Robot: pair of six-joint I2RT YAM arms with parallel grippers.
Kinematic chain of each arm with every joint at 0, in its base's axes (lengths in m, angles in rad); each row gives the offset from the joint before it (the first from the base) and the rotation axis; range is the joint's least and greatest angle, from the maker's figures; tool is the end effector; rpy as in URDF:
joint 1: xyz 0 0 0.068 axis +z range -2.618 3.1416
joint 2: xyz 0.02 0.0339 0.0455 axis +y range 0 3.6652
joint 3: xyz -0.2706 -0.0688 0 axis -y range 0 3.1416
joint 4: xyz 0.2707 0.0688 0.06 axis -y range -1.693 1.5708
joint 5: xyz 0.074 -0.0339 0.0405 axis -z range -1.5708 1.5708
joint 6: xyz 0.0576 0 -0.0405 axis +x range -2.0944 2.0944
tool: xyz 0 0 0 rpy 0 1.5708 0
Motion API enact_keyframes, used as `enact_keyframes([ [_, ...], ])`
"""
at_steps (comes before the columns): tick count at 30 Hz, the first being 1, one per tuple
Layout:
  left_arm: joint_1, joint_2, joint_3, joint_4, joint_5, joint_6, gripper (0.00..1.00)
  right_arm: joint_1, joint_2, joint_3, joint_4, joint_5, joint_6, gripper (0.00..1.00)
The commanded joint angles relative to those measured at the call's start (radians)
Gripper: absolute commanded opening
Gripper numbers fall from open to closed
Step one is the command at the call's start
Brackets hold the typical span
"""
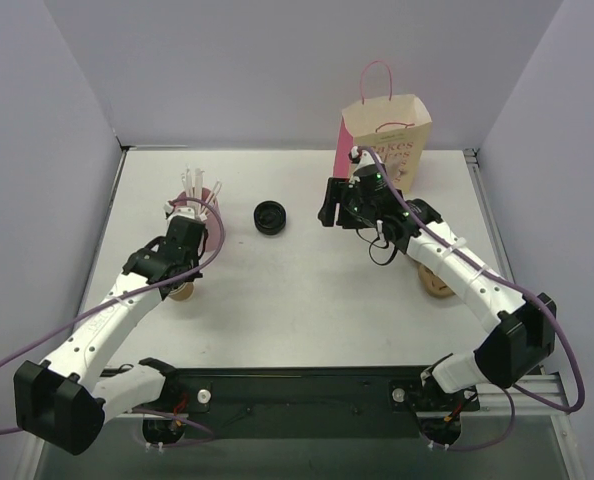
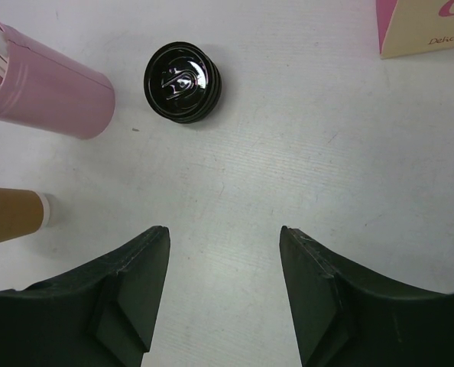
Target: Pack the takeout coffee
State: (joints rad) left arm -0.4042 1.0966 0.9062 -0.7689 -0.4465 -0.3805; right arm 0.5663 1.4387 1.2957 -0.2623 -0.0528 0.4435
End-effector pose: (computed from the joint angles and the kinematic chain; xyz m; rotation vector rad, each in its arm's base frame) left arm 0.2359 -0.0738 0.2588 -0.1439 2.4085 0.2144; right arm 0.3205 0.2074 0.3507 -0.1610 2.0386 0.6991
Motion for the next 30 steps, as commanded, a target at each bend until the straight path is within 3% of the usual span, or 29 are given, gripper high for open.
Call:
enact_keyframes([
  [1, -0.013, 0.005, 0.066, -0.053, -0.101, 0.017, 0.00, 0.004, -0.041, -0.018, 0.000, -0.005, 0.006, 0.60],
  [2, -0.015, 0.009, 0.078, -0.058, -0.106, 0.017, 0.00, 0.004, -0.040, -0.019, 0.003, -0.010, 0.008, 0.60],
  [4, 0.039, -0.009, 0.077, 0.003, 0.161, 0.018, 0.00, 0.009, -0.038, -0.022, 0.005, -0.021, 0.014, 0.60],
  [5, 0.141, -0.021, 0.054, 0.026, 0.301, 0.031, 0.00, 0.009, -0.038, -0.022, 0.006, -0.022, 0.015, 0.60],
  [6, 0.154, -0.030, 0.059, 0.022, 0.360, 0.014, 0.00, 0.010, -0.038, -0.022, 0.006, -0.022, 0.017, 0.60],
  [8, 0.072, -0.032, 0.089, -0.022, 0.213, 0.000, 0.00, 0.014, -0.043, -0.024, 0.006, -0.021, 0.018, 0.60],
  [9, 0.052, -0.024, 0.111, -0.044, 0.072, 0.002, 0.00, 0.014, -0.046, -0.027, 0.006, -0.021, 0.021, 0.60],
  [16, 0.021, -0.015, 0.120, -0.061, 0.100, 0.029, 0.00, 0.053, -0.020, -0.061, 0.110, -0.088, 0.118, 0.60],
  [18, -0.036, 0.000, 0.132, -0.104, -0.051, 0.022, 0.00, 0.075, 0.009, -0.061, 0.142, -0.099, 0.164, 0.59],
  [22, -0.044, 0.032, 0.172, -0.139, -0.040, 0.038, 0.00, 0.128, 0.078, -0.021, 0.196, -0.148, 0.208, 0.59],
  [26, -0.114, 0.051, 0.209, -0.204, -0.213, 0.003, 0.00, 0.161, 0.129, 0.016, 0.195, -0.151, 0.213, 0.59],
  [28, -0.081, 0.045, 0.203, -0.185, -0.135, 0.024, 0.00, 0.168, 0.138, 0.023, 0.199, -0.150, 0.218, 0.59],
  [30, -0.045, 0.019, 0.166, -0.119, 0.062, 0.034, 0.00, 0.175, 0.154, 0.022, 0.222, -0.154, 0.242, 0.60],
])
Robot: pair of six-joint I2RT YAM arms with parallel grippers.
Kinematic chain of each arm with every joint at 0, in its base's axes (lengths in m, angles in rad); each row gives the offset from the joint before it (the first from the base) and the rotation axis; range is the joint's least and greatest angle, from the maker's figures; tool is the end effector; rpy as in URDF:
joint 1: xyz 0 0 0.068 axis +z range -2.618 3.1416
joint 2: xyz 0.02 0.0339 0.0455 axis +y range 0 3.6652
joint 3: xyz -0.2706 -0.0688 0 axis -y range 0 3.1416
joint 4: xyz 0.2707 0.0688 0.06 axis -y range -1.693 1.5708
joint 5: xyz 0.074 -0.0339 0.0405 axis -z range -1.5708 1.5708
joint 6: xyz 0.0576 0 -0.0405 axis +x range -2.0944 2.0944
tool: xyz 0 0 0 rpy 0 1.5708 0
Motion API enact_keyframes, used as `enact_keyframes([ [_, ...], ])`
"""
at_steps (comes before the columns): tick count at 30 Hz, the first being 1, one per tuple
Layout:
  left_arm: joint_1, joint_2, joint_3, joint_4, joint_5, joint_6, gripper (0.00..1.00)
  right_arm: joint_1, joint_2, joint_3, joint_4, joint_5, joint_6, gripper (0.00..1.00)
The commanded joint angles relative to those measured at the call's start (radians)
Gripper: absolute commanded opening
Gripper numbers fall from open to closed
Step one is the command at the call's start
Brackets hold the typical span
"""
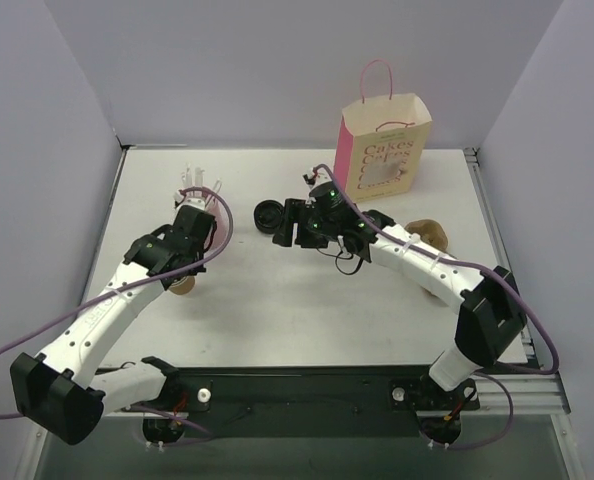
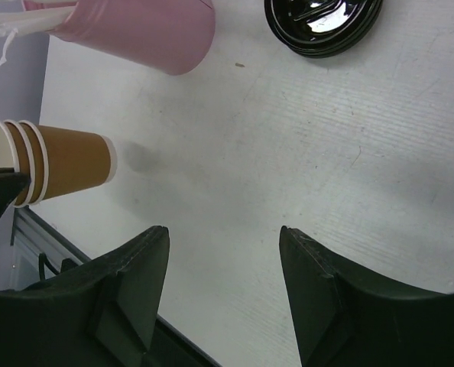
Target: Pack the takeout coffee
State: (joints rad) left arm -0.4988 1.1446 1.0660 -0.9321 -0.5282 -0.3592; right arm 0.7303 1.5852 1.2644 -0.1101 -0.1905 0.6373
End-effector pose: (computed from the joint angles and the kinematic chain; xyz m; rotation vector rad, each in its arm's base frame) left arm 0.2321 -0.0934 0.2936 -0.0189 2.4137 0.3039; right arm 0.3044 0.2872 0.3011 -0.2319 2.1461 1.0319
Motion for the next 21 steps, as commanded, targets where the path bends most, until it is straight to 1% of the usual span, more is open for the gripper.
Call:
enact_keyframes([
  [1, 0.063, -0.035, -0.004, 0.061, 0.186, 0.006, 0.00, 0.012, 0.012, 0.047, 0.090, -0.026, 0.085, 0.59],
  [2, 0.065, -0.037, -0.023, 0.079, 0.192, 0.002, 0.00, 0.014, 0.025, 0.030, 0.102, -0.039, 0.114, 0.59],
  [3, 0.065, -0.040, -0.034, 0.090, 0.191, 0.002, 0.00, 0.015, 0.033, 0.017, 0.194, -0.071, 0.140, 0.59],
  [5, 0.066, -0.043, -0.070, 0.123, 0.221, 0.020, 0.00, 0.017, 0.062, -0.017, 0.272, -0.101, 0.224, 0.58],
  [6, 0.066, -0.052, -0.084, 0.143, 0.244, 0.032, 0.00, 0.018, 0.077, -0.022, 0.343, -0.125, 0.251, 0.57],
  [7, 0.066, -0.062, -0.101, 0.160, 0.288, 0.057, 0.00, 0.021, 0.094, -0.023, 0.371, -0.136, 0.277, 0.57],
  [9, 0.065, -0.091, -0.141, 0.208, 0.321, 0.075, 0.00, 0.030, 0.157, -0.004, 0.430, -0.177, 0.335, 0.55],
  [14, 0.065, -0.126, -0.181, 0.246, 0.370, 0.100, 0.00, 0.060, 0.295, 0.081, 0.474, -0.237, 0.400, 0.51],
  [18, 0.063, -0.151, -0.189, 0.262, 0.381, 0.106, 0.00, 0.081, 0.357, 0.138, 0.458, -0.251, 0.416, 0.50],
  [21, 0.062, -0.170, -0.196, 0.273, 0.395, 0.112, 0.00, 0.090, 0.386, 0.142, 0.497, -0.273, 0.440, 0.47],
])
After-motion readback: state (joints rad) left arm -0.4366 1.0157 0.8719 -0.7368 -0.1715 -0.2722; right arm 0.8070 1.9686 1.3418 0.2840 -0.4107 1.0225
